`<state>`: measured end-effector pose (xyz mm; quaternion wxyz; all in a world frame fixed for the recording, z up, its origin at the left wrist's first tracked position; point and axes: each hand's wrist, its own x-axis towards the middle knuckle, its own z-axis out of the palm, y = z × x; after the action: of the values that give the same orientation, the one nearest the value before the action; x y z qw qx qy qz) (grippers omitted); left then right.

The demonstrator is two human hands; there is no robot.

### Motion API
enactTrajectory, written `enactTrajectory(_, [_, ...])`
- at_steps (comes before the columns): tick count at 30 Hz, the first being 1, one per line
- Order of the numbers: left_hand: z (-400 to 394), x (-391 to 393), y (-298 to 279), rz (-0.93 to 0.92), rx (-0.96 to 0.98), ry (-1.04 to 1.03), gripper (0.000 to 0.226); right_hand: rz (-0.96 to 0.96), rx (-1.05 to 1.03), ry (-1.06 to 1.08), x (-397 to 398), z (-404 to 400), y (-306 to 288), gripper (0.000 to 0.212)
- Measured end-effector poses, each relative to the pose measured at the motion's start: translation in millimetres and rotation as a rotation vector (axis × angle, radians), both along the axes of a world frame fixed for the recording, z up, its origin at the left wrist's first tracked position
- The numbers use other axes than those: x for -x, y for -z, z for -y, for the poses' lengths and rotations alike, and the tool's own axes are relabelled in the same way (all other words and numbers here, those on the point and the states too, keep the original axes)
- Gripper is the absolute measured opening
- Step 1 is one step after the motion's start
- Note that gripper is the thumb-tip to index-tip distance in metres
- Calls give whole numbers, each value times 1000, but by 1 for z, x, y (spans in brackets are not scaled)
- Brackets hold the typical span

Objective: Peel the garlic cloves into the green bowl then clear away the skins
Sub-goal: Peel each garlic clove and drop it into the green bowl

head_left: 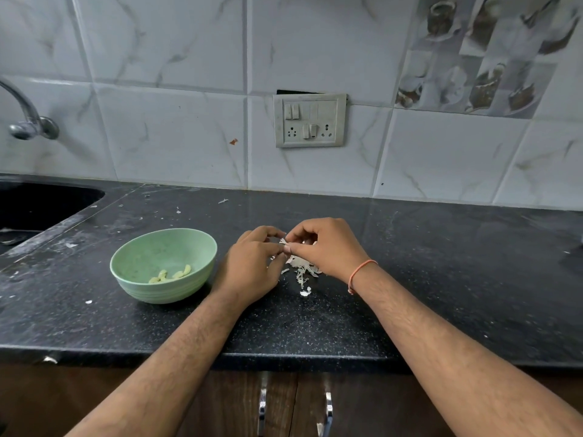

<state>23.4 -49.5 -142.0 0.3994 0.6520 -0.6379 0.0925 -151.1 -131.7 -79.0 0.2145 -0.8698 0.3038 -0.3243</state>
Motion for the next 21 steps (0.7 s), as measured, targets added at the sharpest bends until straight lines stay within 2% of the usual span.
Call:
enactTrajectory(6, [2,1,2,-134,82,121,36,323,-453,-213,11,-6,11,26])
enactTrajectory(14, [-1,1,0,-102,41,180,27,356,-464,-182,16,-14,11,12])
enactTrajectory(17, [-1,1,-2,-90,37,181,25,246,-411,-114,31,-11,0,13])
enactTrajectory(21, [-2,2,-8,-115,74,102,17,-280,-154,28,63,-7,-18,13])
